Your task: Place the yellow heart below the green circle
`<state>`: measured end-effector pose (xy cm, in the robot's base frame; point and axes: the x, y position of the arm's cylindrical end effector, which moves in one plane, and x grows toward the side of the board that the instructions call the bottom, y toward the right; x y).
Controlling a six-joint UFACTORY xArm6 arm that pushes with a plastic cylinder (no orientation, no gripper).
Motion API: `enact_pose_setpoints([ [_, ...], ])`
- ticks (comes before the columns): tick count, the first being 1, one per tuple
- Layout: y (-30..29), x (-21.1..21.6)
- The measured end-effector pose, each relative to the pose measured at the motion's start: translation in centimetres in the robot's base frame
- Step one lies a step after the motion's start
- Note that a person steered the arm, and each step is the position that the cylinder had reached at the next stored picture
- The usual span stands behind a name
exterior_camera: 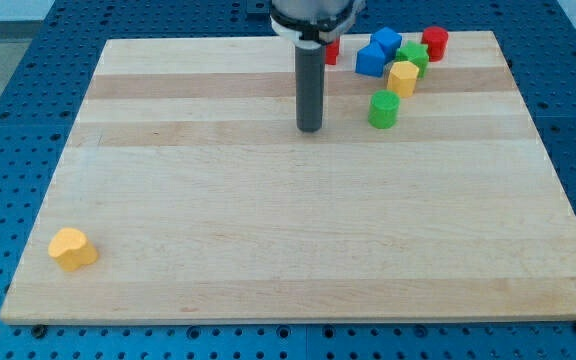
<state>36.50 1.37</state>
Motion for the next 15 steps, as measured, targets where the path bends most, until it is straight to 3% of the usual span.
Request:
enact_pose_setpoints([
  [1, 6.1, -0.7],
  [2, 8.1, -3.4],
  [3, 11.9, -2.6],
  [4, 13.8, 2.7],
  [5, 11.8, 2.5],
  [7, -12.9, 2.1],
  [9, -31.7, 14.1],
  [10, -30.7, 20.7],
  [11, -24.8, 22.1],
  [12, -24.1, 16.1],
  [13, -25.5, 16.7],
  [14, -27.9, 20.0],
  [15, -31.7, 17.0],
])
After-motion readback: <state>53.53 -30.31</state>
